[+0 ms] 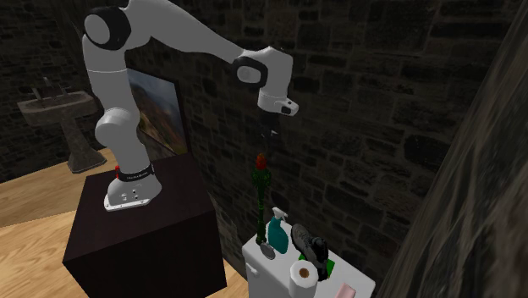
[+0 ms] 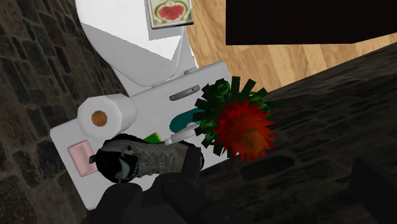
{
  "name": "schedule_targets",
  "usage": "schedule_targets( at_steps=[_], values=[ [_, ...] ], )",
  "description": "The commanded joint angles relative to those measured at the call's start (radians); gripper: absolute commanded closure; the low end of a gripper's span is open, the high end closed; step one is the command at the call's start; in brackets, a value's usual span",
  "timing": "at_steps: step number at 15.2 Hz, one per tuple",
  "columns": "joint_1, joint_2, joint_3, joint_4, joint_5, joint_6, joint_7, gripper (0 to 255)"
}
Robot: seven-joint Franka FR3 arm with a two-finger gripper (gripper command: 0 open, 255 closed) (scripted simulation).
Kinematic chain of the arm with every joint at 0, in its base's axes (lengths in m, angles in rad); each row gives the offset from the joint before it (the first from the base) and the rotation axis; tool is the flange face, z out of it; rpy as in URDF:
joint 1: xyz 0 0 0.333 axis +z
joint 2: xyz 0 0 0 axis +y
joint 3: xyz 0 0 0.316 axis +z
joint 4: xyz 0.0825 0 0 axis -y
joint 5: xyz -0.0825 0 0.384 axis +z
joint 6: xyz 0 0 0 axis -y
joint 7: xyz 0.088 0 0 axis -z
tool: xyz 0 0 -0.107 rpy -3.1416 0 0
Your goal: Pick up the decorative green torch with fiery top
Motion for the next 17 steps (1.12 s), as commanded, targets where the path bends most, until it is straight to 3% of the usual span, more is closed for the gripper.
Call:
schedule_targets(
  at_steps=[1, 10, 11, 17],
  values=[
    [-0.012, 0.033, -0.007, 0.030, 0.011, -0.006, -0.023, 0],
    [-0.017, 0.075, -0.004, -0.025, 0.030, 0.088, -0.034, 0],
    [-0.017, 0.077, -0.005, -0.024, 0.030, 0.088, -0.036, 255],
    [-0.018, 0.077, -0.005, -0.024, 0.030, 0.088, -0.036, 255]
  ],
)
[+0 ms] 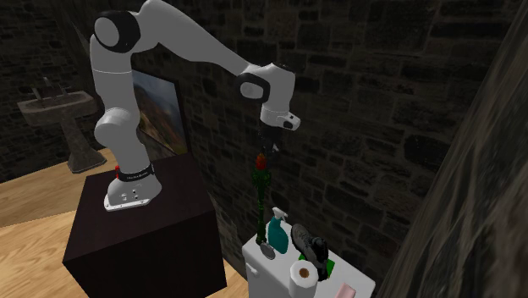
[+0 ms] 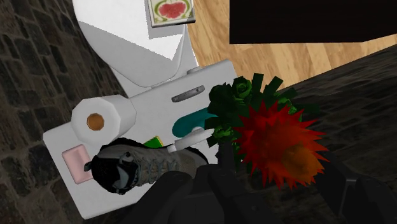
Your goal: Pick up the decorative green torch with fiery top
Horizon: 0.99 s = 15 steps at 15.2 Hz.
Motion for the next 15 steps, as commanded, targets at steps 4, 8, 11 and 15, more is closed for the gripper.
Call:
schedule_targets(
  at_steps=[4, 8, 11, 15],
  values=[
    [0.002, -0.007, 0.000, 0.005, -0.003, -0.013, 0.003, 255],
    [0.004, -0.030, -0.002, 0.033, -0.013, -0.062, 0.009, 255],
    [0.005, -0.046, -0.002, 0.056, -0.020, -0.100, 0.013, 255],
    [0.007, -0.063, -0.003, 0.090, -0.027, -0.150, 0.017, 255]
  ],
)
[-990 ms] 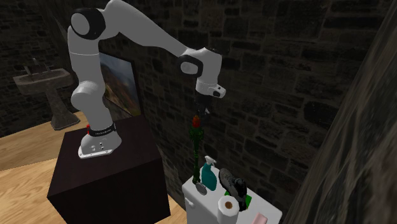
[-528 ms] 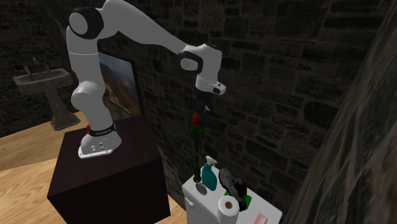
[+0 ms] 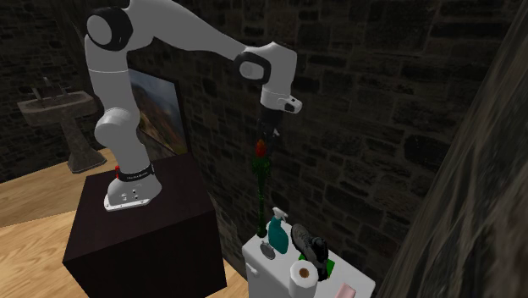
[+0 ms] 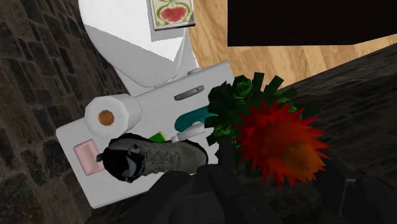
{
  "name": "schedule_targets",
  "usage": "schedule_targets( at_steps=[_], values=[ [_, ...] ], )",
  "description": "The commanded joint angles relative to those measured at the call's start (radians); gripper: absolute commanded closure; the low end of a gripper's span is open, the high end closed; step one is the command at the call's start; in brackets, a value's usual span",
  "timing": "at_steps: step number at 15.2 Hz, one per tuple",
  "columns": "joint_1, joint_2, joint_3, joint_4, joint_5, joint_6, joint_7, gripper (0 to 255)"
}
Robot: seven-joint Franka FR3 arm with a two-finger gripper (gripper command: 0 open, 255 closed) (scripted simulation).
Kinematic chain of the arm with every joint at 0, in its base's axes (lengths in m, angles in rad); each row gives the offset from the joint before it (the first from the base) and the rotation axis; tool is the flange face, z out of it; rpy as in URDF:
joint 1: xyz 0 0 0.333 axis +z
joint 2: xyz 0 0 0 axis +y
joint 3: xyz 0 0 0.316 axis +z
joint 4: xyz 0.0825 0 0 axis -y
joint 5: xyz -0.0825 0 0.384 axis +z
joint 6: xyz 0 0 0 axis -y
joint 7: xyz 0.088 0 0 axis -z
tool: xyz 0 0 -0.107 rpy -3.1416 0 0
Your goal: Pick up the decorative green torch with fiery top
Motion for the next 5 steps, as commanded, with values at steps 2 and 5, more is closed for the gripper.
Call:
schedule_targets(
  at_steps=[2, 5],
  values=[
    [0.002, -0.017, 0.000, 0.024, -0.007, -0.039, 0.004, 255],
    [0.002, -0.021, 0.000, 0.035, -0.008, -0.054, 0.005, 255]
  ],
)
